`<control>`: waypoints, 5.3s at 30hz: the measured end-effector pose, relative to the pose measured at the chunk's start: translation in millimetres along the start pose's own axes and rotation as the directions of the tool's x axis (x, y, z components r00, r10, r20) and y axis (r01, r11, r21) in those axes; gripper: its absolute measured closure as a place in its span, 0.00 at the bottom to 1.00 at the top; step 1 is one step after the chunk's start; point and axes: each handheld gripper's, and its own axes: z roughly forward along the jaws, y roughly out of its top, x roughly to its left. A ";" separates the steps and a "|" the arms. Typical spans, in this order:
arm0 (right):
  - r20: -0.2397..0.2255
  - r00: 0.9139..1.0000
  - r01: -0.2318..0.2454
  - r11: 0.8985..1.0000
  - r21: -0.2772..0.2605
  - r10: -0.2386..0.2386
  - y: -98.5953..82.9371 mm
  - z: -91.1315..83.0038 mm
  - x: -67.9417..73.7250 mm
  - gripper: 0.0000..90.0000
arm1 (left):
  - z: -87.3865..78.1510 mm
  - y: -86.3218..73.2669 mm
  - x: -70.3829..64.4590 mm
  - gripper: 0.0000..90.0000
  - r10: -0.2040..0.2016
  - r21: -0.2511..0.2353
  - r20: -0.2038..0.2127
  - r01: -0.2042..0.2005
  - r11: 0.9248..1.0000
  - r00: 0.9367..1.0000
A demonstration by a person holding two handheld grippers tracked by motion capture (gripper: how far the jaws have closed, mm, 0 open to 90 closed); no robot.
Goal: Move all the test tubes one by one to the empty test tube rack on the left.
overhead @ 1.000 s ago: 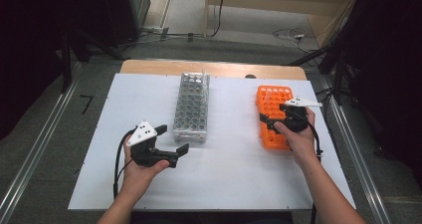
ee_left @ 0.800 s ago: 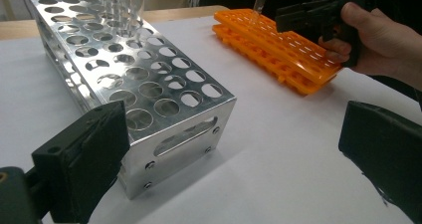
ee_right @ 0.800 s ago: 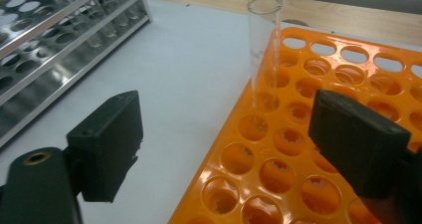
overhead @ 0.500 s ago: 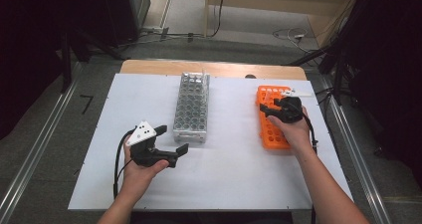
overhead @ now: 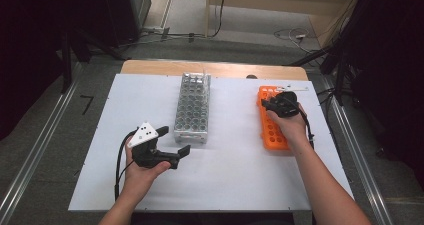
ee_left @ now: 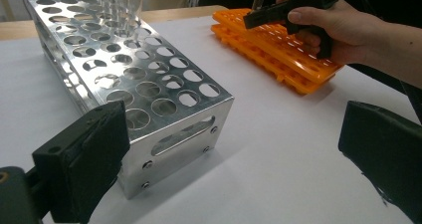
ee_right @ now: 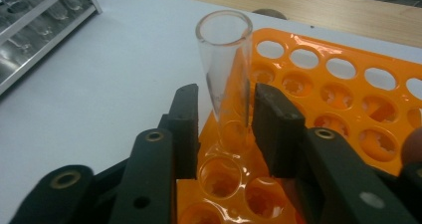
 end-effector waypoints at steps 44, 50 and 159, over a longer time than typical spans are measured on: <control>-0.101 0.992 0.052 0.981 -0.188 -0.072 -5.3 -69.6 20.8 0.82 | 5.2 3.7 -9.8 0.00 0.020 -0.002 0.007 -0.020 1.000 1.000; -0.142 0.986 0.054 0.978 -0.200 -0.083 -13.6 -82.2 32.5 0.82 | 6.4 4.6 -14.8 0.00 0.029 -0.003 0.016 -0.029 1.000 0.999; -0.458 0.835 0.246 0.951 -0.184 -0.305 -92.2 -130.9 136.2 0.15 | 45.9 48.4 -54.6 0.85 0.173 -0.042 0.218 -0.168 0.985 0.960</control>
